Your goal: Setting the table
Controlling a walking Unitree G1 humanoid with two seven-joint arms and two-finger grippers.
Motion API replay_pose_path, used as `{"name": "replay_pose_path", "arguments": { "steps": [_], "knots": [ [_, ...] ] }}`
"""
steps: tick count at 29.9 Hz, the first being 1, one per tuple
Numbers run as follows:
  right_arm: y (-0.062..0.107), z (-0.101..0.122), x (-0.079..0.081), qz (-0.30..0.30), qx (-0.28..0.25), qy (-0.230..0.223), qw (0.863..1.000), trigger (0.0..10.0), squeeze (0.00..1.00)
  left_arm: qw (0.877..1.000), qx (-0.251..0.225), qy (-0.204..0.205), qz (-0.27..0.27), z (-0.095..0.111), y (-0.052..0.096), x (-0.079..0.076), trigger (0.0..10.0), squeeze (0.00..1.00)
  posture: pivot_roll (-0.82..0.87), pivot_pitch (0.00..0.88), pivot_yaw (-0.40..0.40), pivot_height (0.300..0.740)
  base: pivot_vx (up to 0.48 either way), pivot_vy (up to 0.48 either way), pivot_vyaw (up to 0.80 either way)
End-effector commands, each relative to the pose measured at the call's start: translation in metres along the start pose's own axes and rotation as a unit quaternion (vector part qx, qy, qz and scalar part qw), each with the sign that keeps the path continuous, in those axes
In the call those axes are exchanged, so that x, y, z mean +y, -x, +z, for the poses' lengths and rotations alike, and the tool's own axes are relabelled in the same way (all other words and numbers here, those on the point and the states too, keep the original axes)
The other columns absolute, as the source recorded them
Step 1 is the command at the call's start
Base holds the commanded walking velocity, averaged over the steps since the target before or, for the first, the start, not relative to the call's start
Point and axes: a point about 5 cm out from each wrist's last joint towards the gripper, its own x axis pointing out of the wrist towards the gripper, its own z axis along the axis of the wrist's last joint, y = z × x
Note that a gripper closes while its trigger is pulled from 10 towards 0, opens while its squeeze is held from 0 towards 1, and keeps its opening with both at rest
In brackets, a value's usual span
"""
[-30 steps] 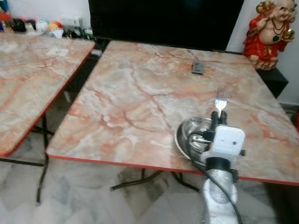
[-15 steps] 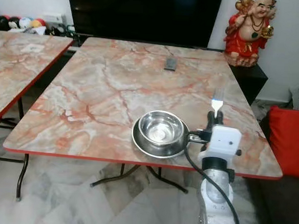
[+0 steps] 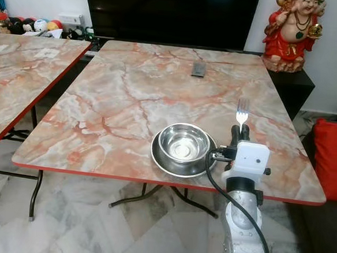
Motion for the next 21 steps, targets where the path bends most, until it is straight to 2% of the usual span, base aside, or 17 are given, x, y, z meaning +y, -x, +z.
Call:
{"name": "replay_pose_path", "arguments": {
  "steps": [1,21],
  "knots": [
    [-0.0029,0.0034,0.0004,-0.001,-0.006,-0.002,1.000,10.0,0.00,1.000,0.014,-0.001,-0.004,-0.0054,0.0008,-0.0033,10.0,0.00,0.00,0.062,-0.005,0.740,0.240,0.000,0.00],
    [-0.0057,0.0059,0.0028,-0.004,-0.011,-0.005,1.000,10.0,0.00,1.000,0.007,0.002,-0.006,-0.0036,0.0001,-0.0064,10.0,0.00,0.00,0.077,-0.006,0.740,0.292,0.000,0.00]
  ]
}}
